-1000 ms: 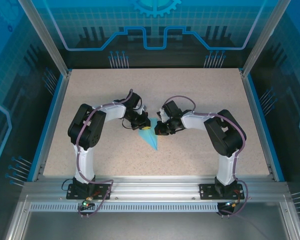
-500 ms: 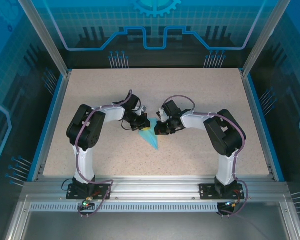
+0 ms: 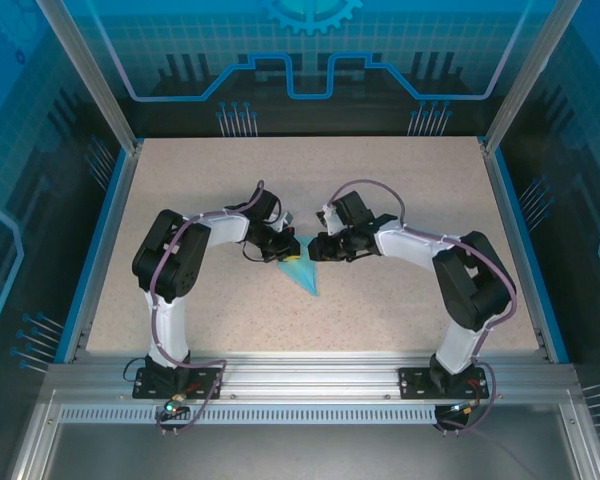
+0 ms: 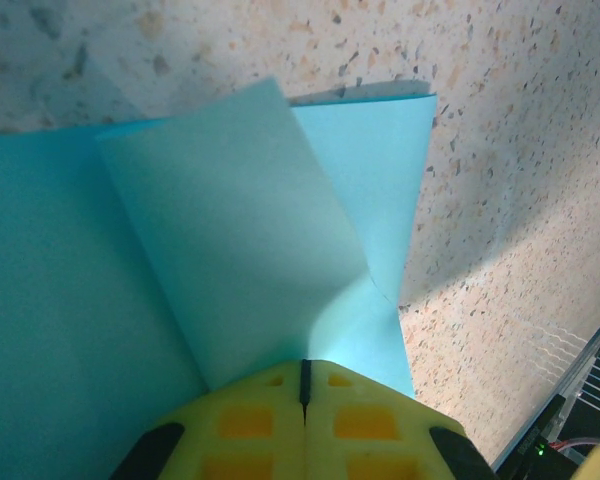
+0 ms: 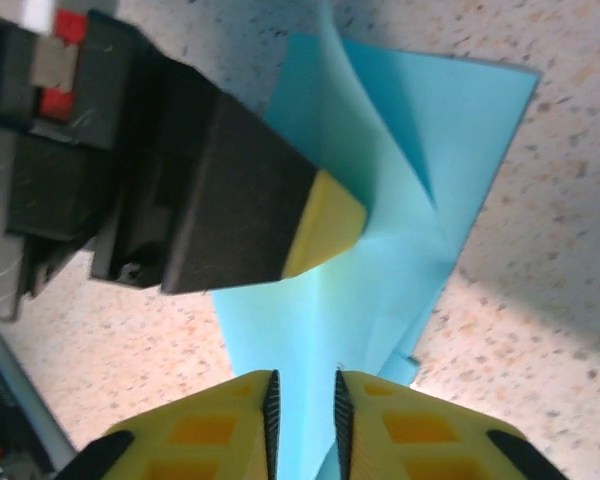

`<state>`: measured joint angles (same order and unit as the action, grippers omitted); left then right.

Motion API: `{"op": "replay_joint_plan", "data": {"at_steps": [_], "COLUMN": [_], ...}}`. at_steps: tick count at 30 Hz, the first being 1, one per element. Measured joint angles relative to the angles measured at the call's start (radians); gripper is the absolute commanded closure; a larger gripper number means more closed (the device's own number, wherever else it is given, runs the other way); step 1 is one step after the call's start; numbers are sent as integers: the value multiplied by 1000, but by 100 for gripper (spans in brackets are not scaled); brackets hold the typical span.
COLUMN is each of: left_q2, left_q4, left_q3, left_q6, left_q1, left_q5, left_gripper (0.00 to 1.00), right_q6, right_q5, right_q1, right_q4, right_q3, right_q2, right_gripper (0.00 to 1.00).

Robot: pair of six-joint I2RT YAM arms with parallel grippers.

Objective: Fold a paper plane with a square sheet of paper (fold left side to right side)
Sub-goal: Fourth fold the wing at the center of the table.

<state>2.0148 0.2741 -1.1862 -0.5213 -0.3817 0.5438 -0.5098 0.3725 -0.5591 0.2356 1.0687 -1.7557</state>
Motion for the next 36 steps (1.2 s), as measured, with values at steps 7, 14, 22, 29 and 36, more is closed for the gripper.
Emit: {"op": "replay_joint_plan", "data": {"at_steps": [7,14,22,29,36], "left_q2": [-1,-2,-3,-3,-3], "left_q4": [-2,-6,-6,-6,-6], "left_q3": [2,5,5,5,5], "left_q6": [0,0,0,0,0], "left_q1": [0,0,0,0,0], "left_q5": [0,0,0,0,0], "left_gripper": [100,100,100,100,100], "right_q6": [-50,-59,-58,-59,-59], "right_q5": [118,133,126,125,119], "right_q1": [-72,-96,-97,-97,-97], "right_q4": [-55,-63,-61,-60,-61], "right_q3": [-55,-55,-65,-108,-126], "right_q2": [-15,-51,-57,-58,-58], "right_gripper": [83,83,83,83,83]}}
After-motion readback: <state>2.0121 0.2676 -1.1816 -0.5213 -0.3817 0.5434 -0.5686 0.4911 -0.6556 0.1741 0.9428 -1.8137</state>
